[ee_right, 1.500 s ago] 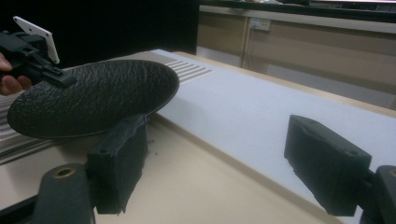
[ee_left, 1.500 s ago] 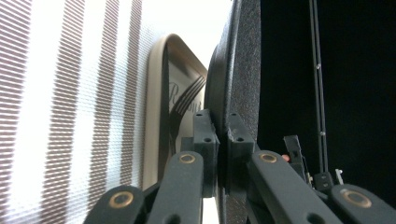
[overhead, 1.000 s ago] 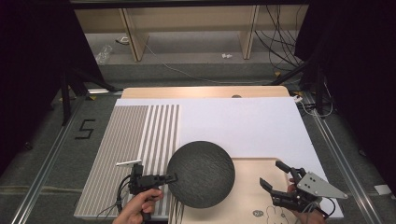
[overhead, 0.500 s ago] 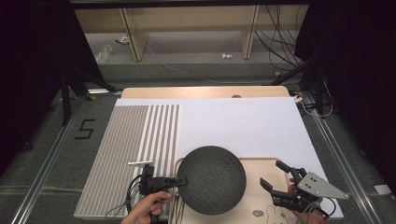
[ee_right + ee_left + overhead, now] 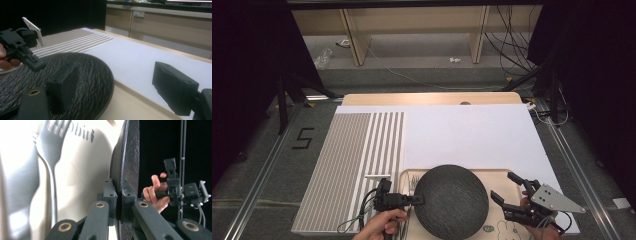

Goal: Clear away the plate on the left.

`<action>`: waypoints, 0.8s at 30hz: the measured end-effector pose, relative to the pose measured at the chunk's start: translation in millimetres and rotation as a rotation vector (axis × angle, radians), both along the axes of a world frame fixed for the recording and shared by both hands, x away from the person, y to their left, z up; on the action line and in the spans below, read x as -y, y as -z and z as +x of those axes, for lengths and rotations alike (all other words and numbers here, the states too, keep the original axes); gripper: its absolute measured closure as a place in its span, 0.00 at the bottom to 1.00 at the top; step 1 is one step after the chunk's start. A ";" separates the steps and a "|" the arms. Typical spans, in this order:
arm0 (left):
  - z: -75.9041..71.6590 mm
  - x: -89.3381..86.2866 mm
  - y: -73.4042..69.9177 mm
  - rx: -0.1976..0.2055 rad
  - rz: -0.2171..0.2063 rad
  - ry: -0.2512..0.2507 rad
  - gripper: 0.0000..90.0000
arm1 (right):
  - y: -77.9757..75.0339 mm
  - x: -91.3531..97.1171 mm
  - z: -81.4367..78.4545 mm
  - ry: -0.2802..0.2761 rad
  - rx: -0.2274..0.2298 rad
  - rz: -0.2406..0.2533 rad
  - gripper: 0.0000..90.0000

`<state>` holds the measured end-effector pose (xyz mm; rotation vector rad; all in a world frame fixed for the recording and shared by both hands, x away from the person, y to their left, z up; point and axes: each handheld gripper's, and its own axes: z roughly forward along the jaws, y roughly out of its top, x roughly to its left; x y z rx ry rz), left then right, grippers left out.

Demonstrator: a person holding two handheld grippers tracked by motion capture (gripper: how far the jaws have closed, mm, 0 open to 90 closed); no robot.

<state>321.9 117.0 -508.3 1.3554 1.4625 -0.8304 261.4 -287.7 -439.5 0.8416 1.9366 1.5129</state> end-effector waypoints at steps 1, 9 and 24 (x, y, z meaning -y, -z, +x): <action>-0.2 2.3 0.3 -0.003 0.001 0.004 0.95 | 0.0 0.0 0.0 0.000 0.000 0.000 0.25; -0.1 14.1 2.9 -0.007 0.008 0.030 0.95 | -0.1 -0.1 -0.2 -0.003 0.000 0.000 0.25; 1.2 22.5 7.8 -0.026 0.047 0.033 0.94 | -0.2 -0.1 -0.2 -0.004 0.001 -0.001 0.25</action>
